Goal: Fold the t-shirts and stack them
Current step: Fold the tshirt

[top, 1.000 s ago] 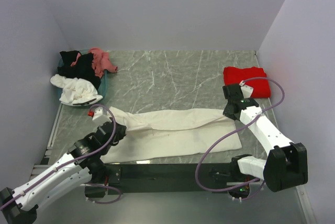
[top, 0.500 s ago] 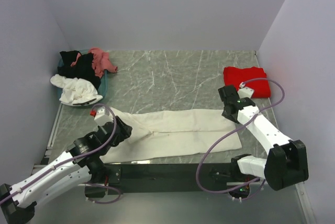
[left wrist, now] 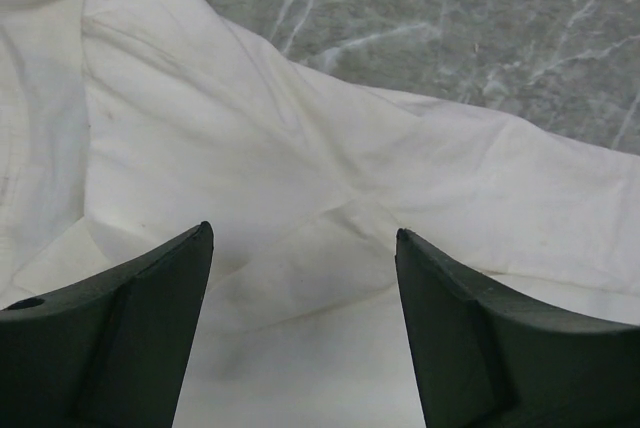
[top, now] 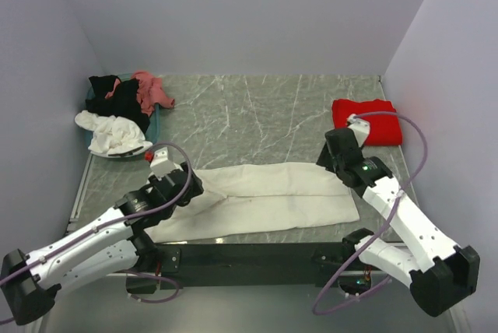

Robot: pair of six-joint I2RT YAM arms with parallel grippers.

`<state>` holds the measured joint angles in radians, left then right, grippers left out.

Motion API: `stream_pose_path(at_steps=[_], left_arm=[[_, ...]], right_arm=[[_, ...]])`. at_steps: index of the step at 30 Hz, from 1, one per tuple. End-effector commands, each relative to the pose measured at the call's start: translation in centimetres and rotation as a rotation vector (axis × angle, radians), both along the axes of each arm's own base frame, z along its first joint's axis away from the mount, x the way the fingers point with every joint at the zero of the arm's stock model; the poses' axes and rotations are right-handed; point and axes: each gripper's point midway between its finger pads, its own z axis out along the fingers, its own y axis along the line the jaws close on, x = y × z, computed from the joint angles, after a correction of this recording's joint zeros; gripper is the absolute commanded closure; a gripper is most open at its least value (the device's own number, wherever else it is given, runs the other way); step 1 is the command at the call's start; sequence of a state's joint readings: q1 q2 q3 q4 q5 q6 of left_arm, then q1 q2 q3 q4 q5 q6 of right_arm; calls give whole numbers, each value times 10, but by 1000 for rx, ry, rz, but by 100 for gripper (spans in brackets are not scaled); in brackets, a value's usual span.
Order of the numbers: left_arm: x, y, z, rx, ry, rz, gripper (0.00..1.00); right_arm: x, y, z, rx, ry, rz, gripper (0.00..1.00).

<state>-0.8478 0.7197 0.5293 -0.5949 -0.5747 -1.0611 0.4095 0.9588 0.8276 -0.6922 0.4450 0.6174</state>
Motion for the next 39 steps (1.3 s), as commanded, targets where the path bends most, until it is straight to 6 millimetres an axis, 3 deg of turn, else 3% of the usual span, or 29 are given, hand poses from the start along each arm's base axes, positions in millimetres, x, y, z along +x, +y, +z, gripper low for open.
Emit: stream_pose_path(at_steps=[1,4,5,6,8,10,11,12,13,15,16,18,19,27,32,39], left_arm=[[20,4,21,43,-86,50,20],[29,9,18,66,-80,68,15],[38,5,23,49,-107,53,15],[47,17,15,44,-88,82,15],[58,11,16,-16,-83,30,16],[68,22,12,-18,-75,64,16],[71,21,12,-16,-77,50,16],[77,21,12,-18,-83,50,15],[82,26,11,-18,-79,63,15],[92,31,3,-17,-47,63,15],[95,33,1,-18,-39,64,15],[99,39,-7,-14,-11,67,16],[100,42,-9,-8,-6,74,16],[104,66,-13,12,-3,133,15],[105,71,-24,-13,22,138,15],[105,76,-25,-16,16,150,15]], right_arm=[[13,64,-6,131,-22,221,39],[16,114,-13,177,-8,361,39],[8,140,-14,216,4,448,39],[13,158,-7,256,-32,492,39],[10,195,-8,319,-29,597,39],[0,231,-1,348,-31,698,39],[0,245,-13,337,-4,726,39],[-6,265,-5,336,-12,783,39],[-6,276,-20,316,26,797,39],[-6,302,-16,321,20,852,39],[-12,315,-32,304,57,882,39],[-14,337,-29,315,54,932,39],[-20,348,-41,299,78,957,39],[-21,385,-57,290,117,1040,41],[-27,394,-73,276,155,1058,41],[-30,402,-88,255,188,1081,43]])
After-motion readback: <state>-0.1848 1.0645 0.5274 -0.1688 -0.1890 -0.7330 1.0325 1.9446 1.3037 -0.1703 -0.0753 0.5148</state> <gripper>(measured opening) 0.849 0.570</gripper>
